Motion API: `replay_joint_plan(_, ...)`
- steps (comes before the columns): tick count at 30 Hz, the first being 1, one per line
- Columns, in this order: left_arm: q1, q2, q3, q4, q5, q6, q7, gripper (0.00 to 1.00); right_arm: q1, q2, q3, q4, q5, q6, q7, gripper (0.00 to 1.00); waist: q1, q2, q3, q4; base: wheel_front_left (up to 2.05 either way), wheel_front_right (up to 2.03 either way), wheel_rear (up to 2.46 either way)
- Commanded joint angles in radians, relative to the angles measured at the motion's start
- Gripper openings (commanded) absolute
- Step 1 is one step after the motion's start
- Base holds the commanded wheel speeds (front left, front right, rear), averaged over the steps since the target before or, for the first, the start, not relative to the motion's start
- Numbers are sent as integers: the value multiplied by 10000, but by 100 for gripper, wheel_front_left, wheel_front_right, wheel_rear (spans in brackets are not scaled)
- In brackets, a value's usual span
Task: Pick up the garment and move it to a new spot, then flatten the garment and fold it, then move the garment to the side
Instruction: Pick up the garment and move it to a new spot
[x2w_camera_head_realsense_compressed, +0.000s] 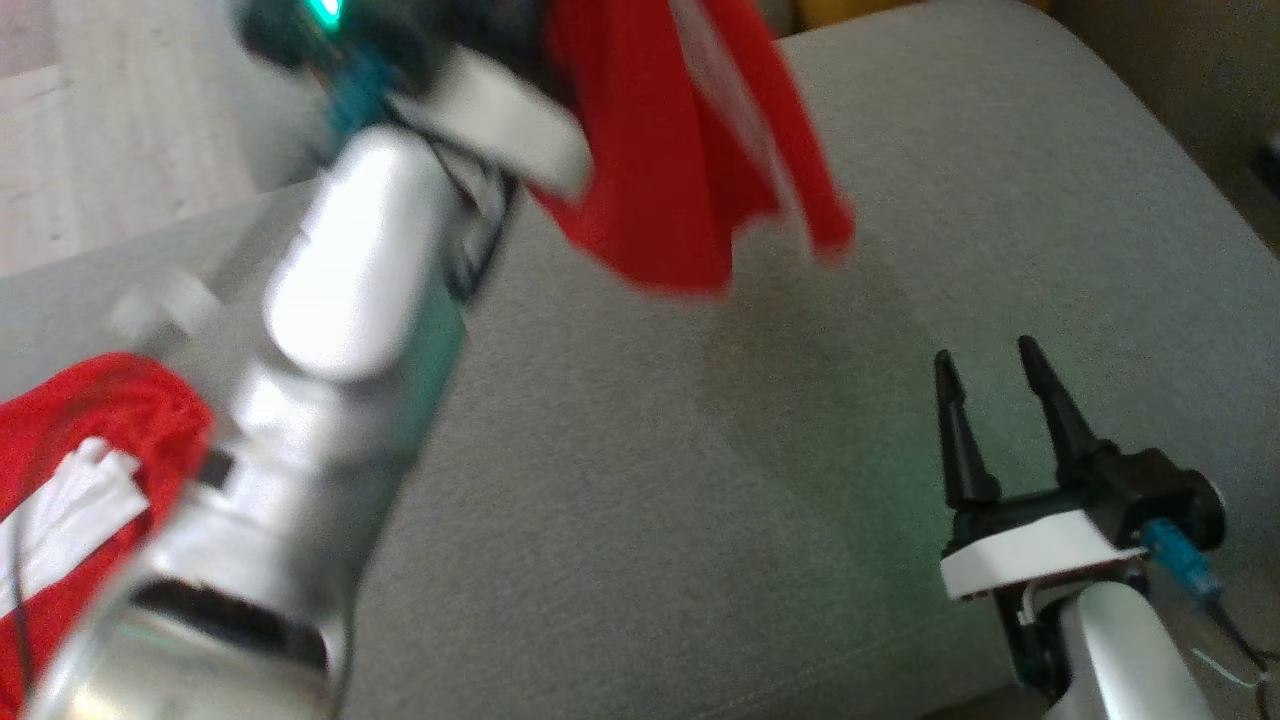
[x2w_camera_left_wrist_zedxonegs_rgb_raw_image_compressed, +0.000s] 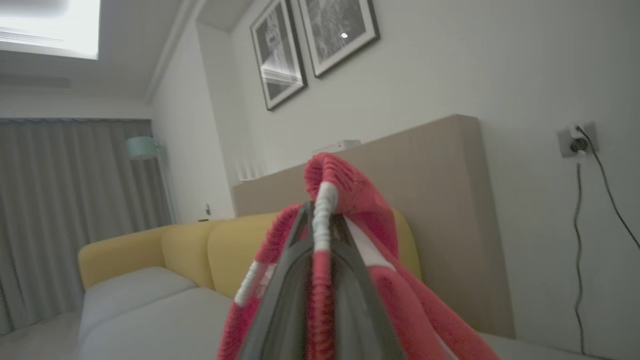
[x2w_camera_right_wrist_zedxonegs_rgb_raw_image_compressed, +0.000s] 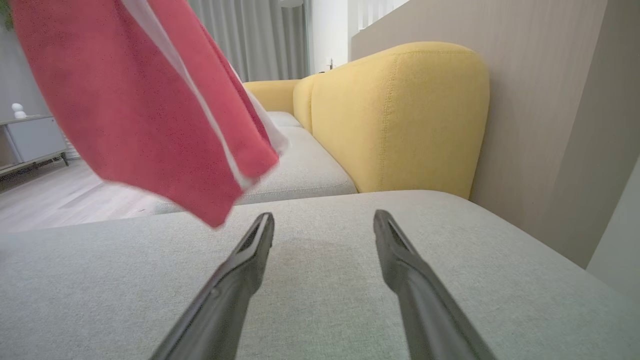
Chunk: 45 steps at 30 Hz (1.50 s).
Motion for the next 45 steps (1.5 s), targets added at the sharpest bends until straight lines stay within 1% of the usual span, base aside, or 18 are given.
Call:
replay_joint_plan(1, 743, 259, -451, 205, -257, 48, -164, 0, -165, -19, 459, -246, -78, 67, -107, 100, 1, 0, 227, -344, 0, 0, 0)
replay_joint_plan(2, 1168, 258, -810, 419, -401, 134, -254, 0, -166, -19, 585, -194, -91, 67, -107, 100, 1, 0, 296, -366, 0, 0, 0)
replay_joint_plan(3, 1168, 258, -810, 419, -401, 134, -254, 0, -166, -19, 585, -194, -91, 67, -107, 100, 1, 0, 296, -366, 0, 0, 0)
replay_joint_plan(5, 2021, 257, -1506, 782, -680, 310, -416, 0, -148, -19, 684, -135, -68, 67, -107, 100, 1, 0, 434, -361, 0, 0, 0)
replay_joint_plan(6, 2423, 257, -1778, 900, -858, 431, -483, 43, -141, -19, 707, -104, -44, 67, -107, 100, 1, 0, 496, -338, 0, 0, 0)
replay_joint_plan(7, 2788, 257, -2018, 995, -986, 601, -536, 100, -135, -19, 708, -107, 0, 67, -107, 100, 1, 0, 534, -291, 0, 0, 0)
replay_joint_plan(10, 3736, 256, -2466, 882, -1322, 1092, -604, 100, -35, -19, 634, -142, 597, 67, -107, 100, 1, 0, 527, -42, 0, 0, 0)
replay_joint_plan(13, 4643, 256, -2374, 38, -1267, 1623, -611, 100, 114, -19, 381, -87, 495, 67, -107, 100, 1, 0, 321, 366, 0, 0, 0)
replay_joint_plan(15, 5319, 255, -2078, -613, -979, 1951, -613, 100, 238, -19, 283, -58, 310, 67, -107, 100, 1, 0, 129, 615, 0, 0, 0)
replay_joint_plan(19, 6892, 262, -1098, -2074, -309, 2575, -614, 100, 598, -19, 306, 18, -88, 67, -107, 100, 1, 0, -387, 1155, 0, 0, 0)
replay_joint_plan(22, 8098, 260, -271, -3239, -14, 2815, -615, 100, 891, -19, 386, -146, -312, 67, -107, 100, 1, 0, -703, 1554, 0, 0, 0)
replay_joint_plan(25, 9180, 258, 449, -4505, 102, 2756, -615, 100, 1251, -18, 443, -391, -320, 67, -107, 100, 1, 0, -987, 1891, 0, 0, 0)
replay_joint_plan(28, 10082, 257, 1083, -5246, 345, 2931, -616, 100, 1626, -18, 537, -622, -245, 67, -107, 100, 1, 0, -1202, 2187, 0, 0, 0)
replay_joint_plan(32, 10892, 256, 1646, -5194, 732, 3086, -616, 100, 2054, -18, 672, -773, -248, 67, -107, 100, 1, 0, -1465, 2397, 0, 0, 0)
replay_joint_plan(37, 11404, 255, 2107, -5142, 1067, 3131, -616, 100, 2320, -24, 882, -795, 46, 67, -107, 100, 1, 0, -1614, 2534, 0, 0, 0)
replay_joint_plan(45, 11730, 255, 2224, -5129, 1260, 3050, -616, 100, 2407, -24, 911, -807, 268, 67, -107, 100, 1, 0, -1717, 2634, 0, 0, 0)
